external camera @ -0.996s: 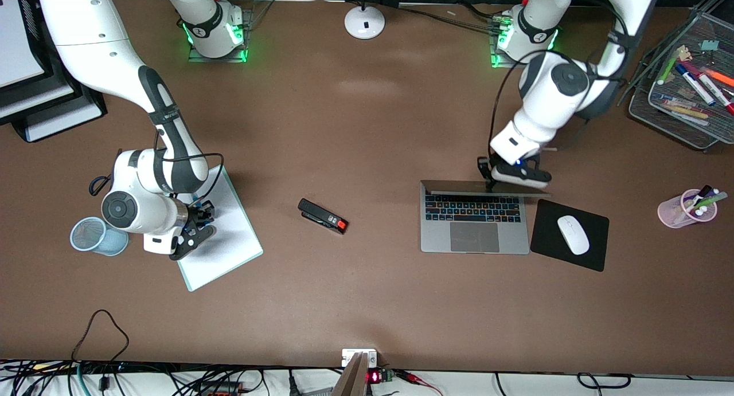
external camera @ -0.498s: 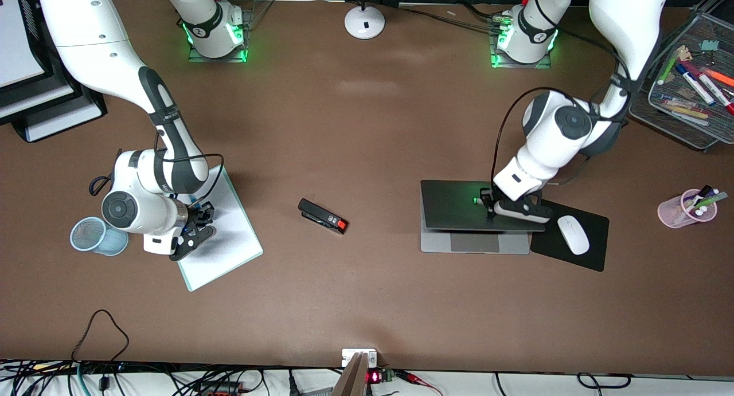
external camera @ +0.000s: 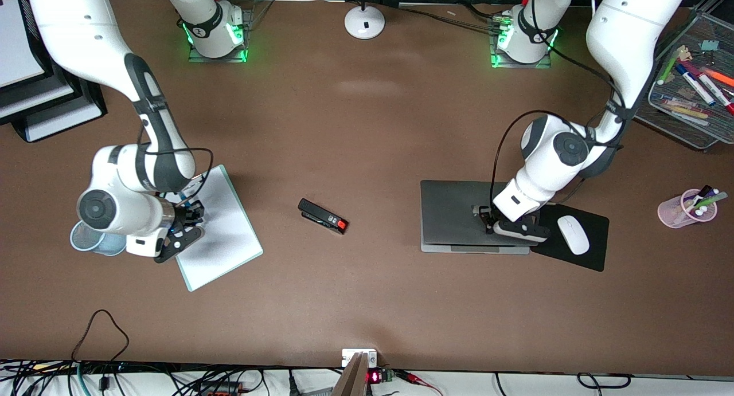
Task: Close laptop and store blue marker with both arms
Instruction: 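Push the laptop lid down with the left gripper while the right gripper lifts the marker, then carry the blue marker to the light-blue cup with the right gripper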
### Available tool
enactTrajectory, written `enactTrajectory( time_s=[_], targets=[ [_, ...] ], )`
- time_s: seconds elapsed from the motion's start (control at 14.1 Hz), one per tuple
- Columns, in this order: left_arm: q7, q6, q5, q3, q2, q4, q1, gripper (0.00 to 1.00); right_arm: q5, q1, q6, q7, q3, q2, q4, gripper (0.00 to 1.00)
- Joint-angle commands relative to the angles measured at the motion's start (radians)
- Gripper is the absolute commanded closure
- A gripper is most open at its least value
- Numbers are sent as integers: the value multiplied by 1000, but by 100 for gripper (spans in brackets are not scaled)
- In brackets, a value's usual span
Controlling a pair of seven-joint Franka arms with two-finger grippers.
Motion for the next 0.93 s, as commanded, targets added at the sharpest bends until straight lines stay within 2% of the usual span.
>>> enactTrajectory(
  time_s=[0.0,0.28,0.5,0.71,0.85],
  targets=[
    [3,41,44,15,72,59,-11,99,16,-3,-33,0,4,-47,10,100],
    [3,44,47,41,111,93,-47,99,19,-4,-91,-36,4,-154,10,100],
    [3,44,48,55,111,93,-57,99,163,-49,-148,-198,-2,-213,26,100],
    [3,44,52,55,111,91,-57,98,183,-93,-197,-384,-4,-222,79,100],
    [3,43,58,55,111,88,-57,98,246,-125,-229,-482,-5,-222,98,100]
  ],
)
